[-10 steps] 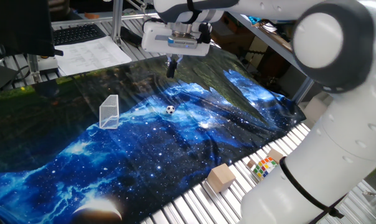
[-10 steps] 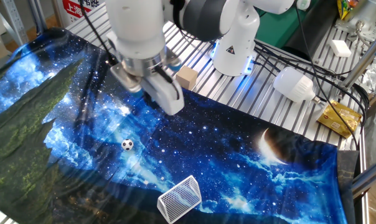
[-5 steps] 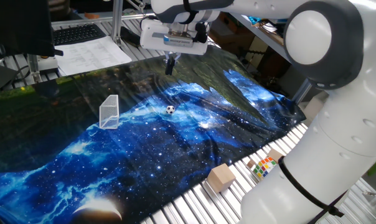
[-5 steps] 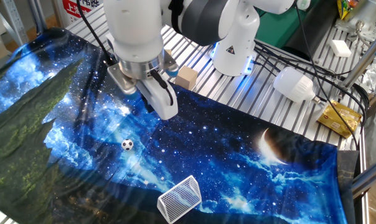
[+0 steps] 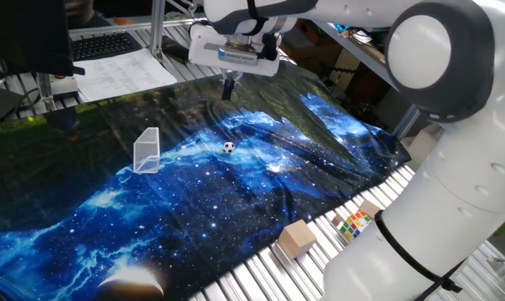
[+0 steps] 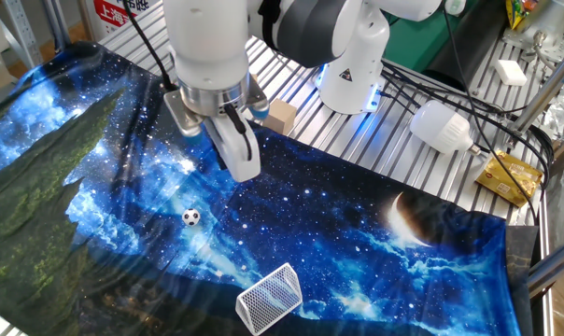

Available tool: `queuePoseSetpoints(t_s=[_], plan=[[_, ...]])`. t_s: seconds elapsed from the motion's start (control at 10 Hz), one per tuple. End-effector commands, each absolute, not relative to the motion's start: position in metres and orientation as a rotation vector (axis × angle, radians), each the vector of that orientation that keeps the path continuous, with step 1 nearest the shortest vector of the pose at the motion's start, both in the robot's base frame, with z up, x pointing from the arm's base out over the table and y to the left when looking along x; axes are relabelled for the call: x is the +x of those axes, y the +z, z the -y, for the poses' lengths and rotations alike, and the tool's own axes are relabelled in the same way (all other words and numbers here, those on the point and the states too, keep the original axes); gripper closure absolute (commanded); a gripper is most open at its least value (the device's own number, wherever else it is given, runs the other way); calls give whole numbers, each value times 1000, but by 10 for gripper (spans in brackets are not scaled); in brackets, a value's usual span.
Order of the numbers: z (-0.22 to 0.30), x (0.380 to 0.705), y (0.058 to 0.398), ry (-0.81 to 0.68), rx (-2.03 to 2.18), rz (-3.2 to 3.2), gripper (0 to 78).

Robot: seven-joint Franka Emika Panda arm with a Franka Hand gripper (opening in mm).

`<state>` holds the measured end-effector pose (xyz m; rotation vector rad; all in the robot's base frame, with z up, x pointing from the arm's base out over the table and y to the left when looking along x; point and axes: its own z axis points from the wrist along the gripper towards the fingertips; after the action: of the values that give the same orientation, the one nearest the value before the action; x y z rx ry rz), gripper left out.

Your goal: Push the soccer ball into the goal

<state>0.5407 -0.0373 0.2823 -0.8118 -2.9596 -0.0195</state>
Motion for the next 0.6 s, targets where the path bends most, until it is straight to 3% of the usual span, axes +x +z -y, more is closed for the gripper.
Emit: queuePoseSetpoints(t_s=[0.1,0.2,0.6], plan=[[38,541,284,-95,-1142,2847,776],[38,541,284,-170,-1120,2853,776],[38,541,283,-134,-1148,2857,776]])
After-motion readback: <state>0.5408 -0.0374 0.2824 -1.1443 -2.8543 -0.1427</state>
